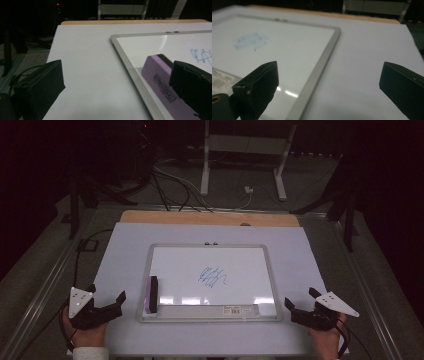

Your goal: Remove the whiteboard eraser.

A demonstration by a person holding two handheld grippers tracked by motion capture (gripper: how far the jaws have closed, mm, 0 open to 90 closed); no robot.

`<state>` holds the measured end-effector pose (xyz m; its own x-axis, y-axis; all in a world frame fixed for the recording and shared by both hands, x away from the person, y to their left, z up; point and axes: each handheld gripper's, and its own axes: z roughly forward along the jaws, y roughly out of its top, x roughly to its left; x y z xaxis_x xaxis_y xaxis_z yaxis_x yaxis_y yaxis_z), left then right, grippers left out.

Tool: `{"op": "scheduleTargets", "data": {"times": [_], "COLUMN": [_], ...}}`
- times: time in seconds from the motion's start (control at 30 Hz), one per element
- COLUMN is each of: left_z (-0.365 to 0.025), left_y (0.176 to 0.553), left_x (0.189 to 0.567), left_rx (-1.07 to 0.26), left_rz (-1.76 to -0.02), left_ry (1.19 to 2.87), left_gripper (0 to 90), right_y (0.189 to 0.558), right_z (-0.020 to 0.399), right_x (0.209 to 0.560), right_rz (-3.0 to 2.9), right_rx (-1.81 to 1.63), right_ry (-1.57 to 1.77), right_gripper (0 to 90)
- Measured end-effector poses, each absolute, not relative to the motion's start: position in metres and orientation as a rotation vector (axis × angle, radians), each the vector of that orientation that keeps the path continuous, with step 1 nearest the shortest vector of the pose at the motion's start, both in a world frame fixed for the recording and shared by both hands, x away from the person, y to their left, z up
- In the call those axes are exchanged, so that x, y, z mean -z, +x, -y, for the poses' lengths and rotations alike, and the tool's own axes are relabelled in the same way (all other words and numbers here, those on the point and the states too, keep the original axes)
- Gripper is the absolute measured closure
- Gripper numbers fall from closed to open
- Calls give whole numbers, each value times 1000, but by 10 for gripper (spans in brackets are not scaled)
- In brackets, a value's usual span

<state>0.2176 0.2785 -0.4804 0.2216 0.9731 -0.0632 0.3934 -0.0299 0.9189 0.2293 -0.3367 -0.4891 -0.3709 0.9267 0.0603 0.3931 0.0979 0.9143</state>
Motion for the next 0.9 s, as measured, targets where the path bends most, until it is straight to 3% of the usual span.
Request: {"op": "scheduleTargets", "data": {"times": [0.1, 0.33, 0.9], "left_z": [-279, -282, -271], "left_y": [217, 217, 227], "left_x": [480, 480, 465], "left_rx": [-781, -748, -676], "left_rz": [-1307, -1299, -1306], "left_ry": [1560, 1504, 1579], "left_gripper": [6, 6, 6], "right_y": [235, 234, 230], "right_z": [344, 347, 351], "right_x": [490, 486, 485], "right_rz": [-1795, -1832, -1817], "right_rx": [-1372, -1291, -1261], "right_ry": [1326, 1359, 1359], "right_gripper": [21, 15, 14]}}
